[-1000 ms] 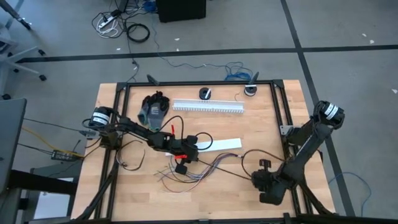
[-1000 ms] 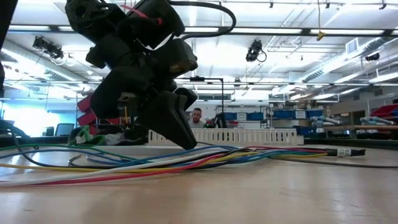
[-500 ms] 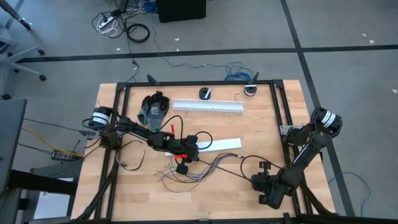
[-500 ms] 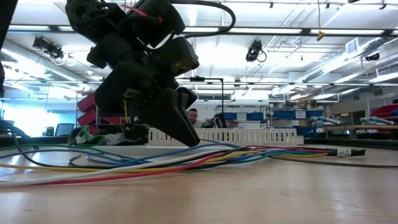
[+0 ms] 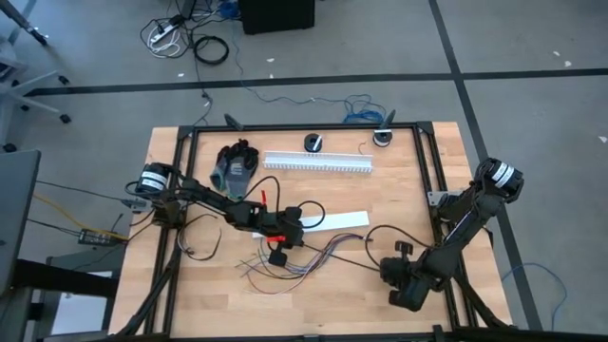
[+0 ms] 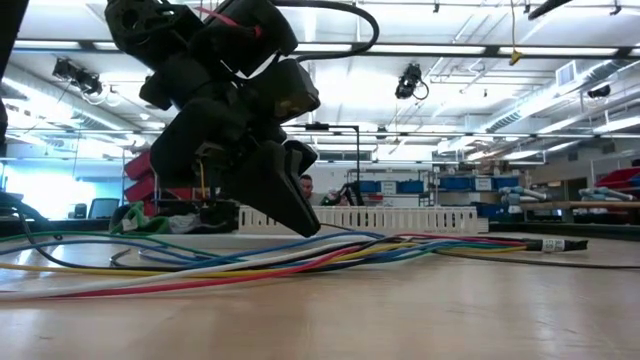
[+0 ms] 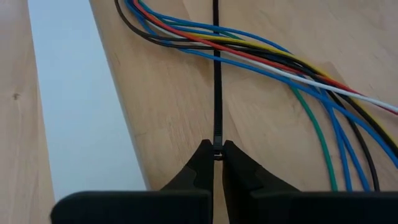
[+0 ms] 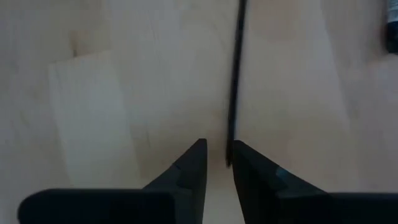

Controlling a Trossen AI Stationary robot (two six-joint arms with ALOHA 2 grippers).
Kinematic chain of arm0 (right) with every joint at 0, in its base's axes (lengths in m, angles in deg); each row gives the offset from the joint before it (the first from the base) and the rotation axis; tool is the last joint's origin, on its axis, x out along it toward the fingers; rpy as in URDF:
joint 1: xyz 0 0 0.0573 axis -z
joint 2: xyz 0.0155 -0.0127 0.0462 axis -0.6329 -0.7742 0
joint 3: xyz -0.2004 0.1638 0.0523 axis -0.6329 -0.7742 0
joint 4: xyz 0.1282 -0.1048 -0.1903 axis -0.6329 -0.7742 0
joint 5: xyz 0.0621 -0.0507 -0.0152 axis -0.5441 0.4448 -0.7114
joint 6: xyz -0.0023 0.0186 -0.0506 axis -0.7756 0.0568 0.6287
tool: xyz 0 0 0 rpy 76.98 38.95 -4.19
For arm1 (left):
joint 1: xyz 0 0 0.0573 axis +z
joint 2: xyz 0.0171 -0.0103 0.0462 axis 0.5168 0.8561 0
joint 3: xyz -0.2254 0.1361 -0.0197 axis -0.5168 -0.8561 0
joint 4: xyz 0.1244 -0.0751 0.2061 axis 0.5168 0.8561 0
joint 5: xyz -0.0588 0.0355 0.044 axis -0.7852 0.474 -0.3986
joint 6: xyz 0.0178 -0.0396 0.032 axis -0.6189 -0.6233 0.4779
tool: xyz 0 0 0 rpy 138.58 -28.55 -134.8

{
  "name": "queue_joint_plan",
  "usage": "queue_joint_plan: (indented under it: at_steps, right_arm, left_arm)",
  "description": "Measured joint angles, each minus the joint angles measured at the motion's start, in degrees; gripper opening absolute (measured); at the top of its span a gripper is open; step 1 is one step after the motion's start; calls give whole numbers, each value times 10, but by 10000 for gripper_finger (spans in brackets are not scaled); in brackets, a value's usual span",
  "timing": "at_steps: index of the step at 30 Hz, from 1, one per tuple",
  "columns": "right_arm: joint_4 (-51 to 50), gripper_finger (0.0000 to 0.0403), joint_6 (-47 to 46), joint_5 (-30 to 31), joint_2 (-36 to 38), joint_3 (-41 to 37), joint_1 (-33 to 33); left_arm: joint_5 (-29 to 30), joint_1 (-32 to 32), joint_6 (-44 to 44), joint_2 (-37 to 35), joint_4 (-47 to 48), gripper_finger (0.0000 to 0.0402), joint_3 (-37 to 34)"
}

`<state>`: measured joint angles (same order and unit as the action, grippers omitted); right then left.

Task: Ziptie cables
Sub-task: Wrap the black zip tie around the cables

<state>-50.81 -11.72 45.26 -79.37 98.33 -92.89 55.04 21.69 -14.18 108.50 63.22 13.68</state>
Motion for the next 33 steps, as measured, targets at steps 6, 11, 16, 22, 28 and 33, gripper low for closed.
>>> queue_joint_plan:
  at_steps: [6, 11, 16, 22, 28, 33]
  right_arm:
    - [-2, 71, -10, -5, 0, 0, 2]
    - [-14, 71, -10, -3, 0, 0, 4]
    - [-30, 71, -10, 6, 0, 0, 8]
    - [-13, 75, -10, 6, 0, 0, 15]
    - [0, 75, -19, -3, 0, -6, 21]
    - [34, 77, -31, -10, 0, -28, 22]
  left_arm:
    - [0, 0, 0, 0, -1, 0, 0]
    - [0, 0, 1, 0, 0, 0, 0]
    - [0, 0, 1, 0, 0, 0, 0]
    - [0, 0, 2, 0, 0, 0, 0]
    - [0, 0, 2, 0, 0, 0, 0]
    - [0, 0, 3, 0, 0, 0, 0]
